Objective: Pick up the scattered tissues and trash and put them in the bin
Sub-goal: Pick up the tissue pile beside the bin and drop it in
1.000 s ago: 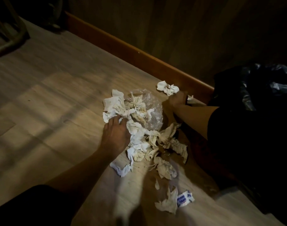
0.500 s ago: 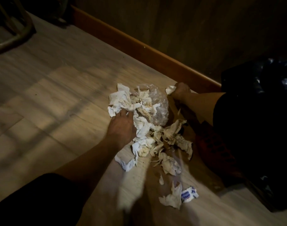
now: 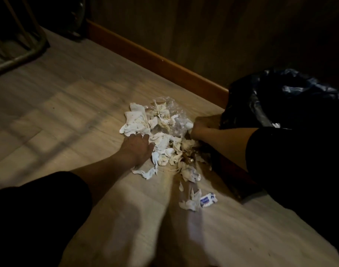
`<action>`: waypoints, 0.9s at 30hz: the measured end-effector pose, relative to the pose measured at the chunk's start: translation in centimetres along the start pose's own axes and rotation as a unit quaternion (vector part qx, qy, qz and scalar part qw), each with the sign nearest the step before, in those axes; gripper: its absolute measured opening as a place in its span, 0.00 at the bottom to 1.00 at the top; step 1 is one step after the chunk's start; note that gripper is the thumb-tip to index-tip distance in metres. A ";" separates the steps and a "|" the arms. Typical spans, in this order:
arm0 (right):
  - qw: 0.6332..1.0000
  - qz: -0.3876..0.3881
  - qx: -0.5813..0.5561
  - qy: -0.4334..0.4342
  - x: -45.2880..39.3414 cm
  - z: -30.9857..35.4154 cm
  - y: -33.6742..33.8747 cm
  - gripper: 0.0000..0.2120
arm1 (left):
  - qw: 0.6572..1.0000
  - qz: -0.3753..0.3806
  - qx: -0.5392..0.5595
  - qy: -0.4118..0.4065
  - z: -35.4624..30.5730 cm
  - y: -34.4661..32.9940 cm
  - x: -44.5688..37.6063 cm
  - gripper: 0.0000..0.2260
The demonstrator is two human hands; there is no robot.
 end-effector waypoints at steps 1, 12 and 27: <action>1.000 0.003 0.016 -0.001 1.2 0.1 -0.9 0.14 | 1.000 -0.010 -0.003 -0.009 0.1 0.1 0.6 0.24; 0.998 -0.035 -0.044 -0.013 6.3 -2.3 -6.8 0.11 | 0.934 -0.015 -0.109 -0.339 -6.3 -0.9 6.9 0.29; 0.996 -0.011 0.047 0.078 15.6 -8.6 -14.9 0.48 | 0.958 0.097 -0.124 -0.240 -9.7 -3.2 4.4 0.25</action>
Point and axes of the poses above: each hand's wrist, its own x-axis away from the middle knuckle, its own y-axis out of the back of the hand, z = x × y, the point moved 2 cm from there along -x, towards the middle knuckle, and after that the axes turned 10 degrees about z, right-handed, at the moved point
